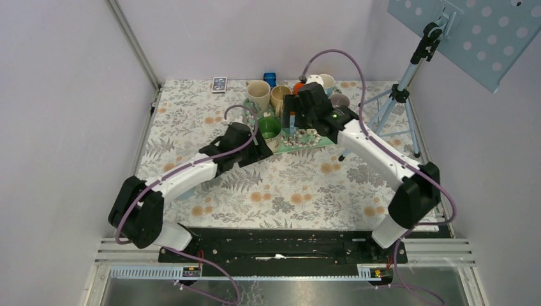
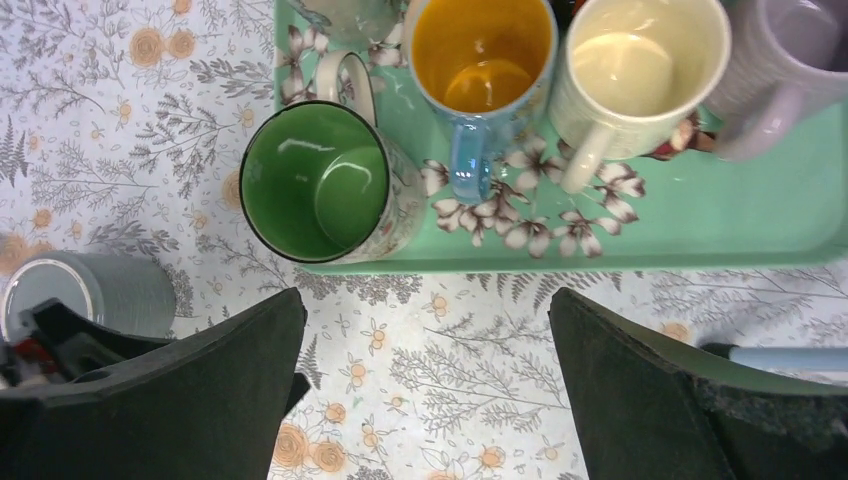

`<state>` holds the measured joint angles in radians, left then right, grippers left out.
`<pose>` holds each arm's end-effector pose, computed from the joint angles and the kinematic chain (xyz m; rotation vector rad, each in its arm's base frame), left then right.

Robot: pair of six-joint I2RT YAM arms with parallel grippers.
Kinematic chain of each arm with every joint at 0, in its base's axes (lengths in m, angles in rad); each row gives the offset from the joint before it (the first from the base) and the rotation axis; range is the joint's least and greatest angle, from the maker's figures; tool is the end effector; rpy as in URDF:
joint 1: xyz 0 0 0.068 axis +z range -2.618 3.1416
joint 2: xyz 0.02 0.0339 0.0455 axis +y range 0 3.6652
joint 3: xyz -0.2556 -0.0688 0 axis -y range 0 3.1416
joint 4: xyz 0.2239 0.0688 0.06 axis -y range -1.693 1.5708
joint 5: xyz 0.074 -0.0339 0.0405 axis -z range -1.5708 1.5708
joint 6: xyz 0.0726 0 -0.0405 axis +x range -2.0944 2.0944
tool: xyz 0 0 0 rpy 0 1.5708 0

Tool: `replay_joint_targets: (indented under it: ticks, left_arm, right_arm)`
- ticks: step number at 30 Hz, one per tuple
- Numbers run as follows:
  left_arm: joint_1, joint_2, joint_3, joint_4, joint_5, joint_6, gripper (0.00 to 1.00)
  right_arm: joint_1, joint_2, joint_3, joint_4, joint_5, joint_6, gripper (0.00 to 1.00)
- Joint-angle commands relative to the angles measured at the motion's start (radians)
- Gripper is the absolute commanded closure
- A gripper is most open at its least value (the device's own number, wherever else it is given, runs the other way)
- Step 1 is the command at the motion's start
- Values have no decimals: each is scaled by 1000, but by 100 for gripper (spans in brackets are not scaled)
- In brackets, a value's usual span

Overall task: Turn the mug right side up
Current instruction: Move the cup to the tray.

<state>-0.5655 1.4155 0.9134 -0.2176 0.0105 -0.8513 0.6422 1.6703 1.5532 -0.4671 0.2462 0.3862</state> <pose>0.2663 -0.1699 0.2142 -0.3369 2.3816 -0.7189 0.3271 0.2226 0.3216 -0.1326 2.1500 0.3368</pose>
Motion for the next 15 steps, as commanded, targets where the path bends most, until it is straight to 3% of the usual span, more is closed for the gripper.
replay_joint_targets:
  ticks: [1, 8, 15]
  left_arm:
    - [-82, 54, 12, 122, -103, -38, 24]
    - [-118, 230, 99, 259, -176, -77, 24]
    - [-126, 325, 169, 258, -294, -104, 24]
  right_arm:
    - [-3, -153, -95, 109, 92, 20, 0]
    - [-3, -282, -199, 142, 70, 27, 0]
    - [-3, -331, -230, 126, 44, 36, 0]
